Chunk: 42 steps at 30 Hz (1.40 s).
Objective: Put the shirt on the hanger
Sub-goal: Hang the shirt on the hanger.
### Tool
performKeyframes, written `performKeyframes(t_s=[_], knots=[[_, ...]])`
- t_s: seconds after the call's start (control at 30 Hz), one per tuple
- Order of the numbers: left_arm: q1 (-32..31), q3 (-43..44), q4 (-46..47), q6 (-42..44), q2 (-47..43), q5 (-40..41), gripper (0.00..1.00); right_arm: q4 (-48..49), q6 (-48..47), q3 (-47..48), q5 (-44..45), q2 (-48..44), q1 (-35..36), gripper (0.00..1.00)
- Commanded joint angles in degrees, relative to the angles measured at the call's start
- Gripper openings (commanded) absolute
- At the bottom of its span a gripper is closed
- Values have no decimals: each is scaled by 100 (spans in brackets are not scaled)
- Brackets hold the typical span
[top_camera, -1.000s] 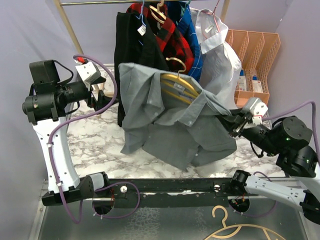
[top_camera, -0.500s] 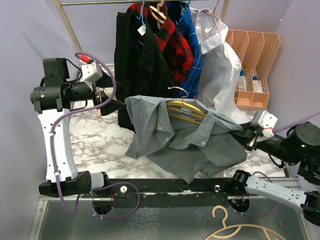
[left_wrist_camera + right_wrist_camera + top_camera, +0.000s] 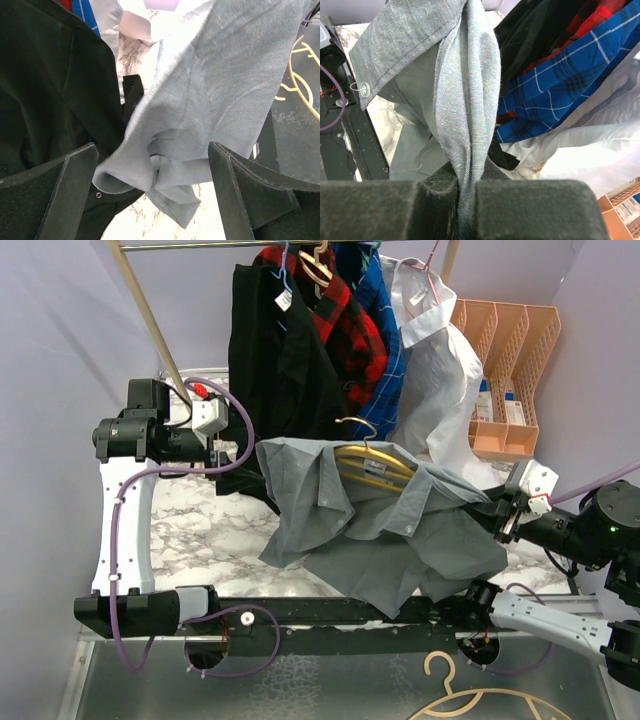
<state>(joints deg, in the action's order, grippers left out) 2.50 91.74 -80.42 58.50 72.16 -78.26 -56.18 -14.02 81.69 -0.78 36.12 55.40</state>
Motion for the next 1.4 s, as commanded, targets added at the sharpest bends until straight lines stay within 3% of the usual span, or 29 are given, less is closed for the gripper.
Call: performKeyframes(t_s=[0.0, 0.17, 0.27, 0.3, 0.37, 0.4, 0.57, 0.77, 0.9, 1.17, 1.3, 1.33, 1.37], knots=[[-22, -16, 227, 596, 45, -185, 95, 70, 66, 178, -317, 10, 15, 1], [-22, 108, 435, 627, 194, 31, 94, 37, 172, 50, -444, -73, 14, 1], [-28, 145, 279, 702, 253, -10, 83, 103, 206, -12, -442, -104, 13, 1], [-42, 158, 69, 880, 288, -33, 68, 140, 207, -32, -441, -111, 15, 1], [-96, 57, -102, 1135, 300, -37, 17, 220, 214, -65, -462, -115, 14, 1], [-100, -25, -103, 1171, 271, -24, 0, 253, 209, -80, -467, -100, 15, 1], [-104, -332, -117, 1332, 90, 273, 0, 475, 202, -51, -130, -44, 15, 1], [339, -514, -113, 2004, 230, 1418, 0, 489, 211, 131, 251, -237, 15, 1], [999, -530, -114, 2214, 472, 1379, 0, 317, 292, 171, 281, -267, 15, 1], [1098, -297, -105, 2341, 523, 1459, 0, 425, 305, -132, -60, -140, 15, 1], [1279, 66, -101, 1973, 720, 1515, 0, 1095, 352, -345, 13, -30, 15, 1], [1290, 338, -105, 1671, 775, 1549, 5, 1386, 413, -437, 197, 42, 13, 1], [1295, 543, -101, 1292, 805, 1600, 20, 1653, 505, -491, 398, 159, 15, 1]])
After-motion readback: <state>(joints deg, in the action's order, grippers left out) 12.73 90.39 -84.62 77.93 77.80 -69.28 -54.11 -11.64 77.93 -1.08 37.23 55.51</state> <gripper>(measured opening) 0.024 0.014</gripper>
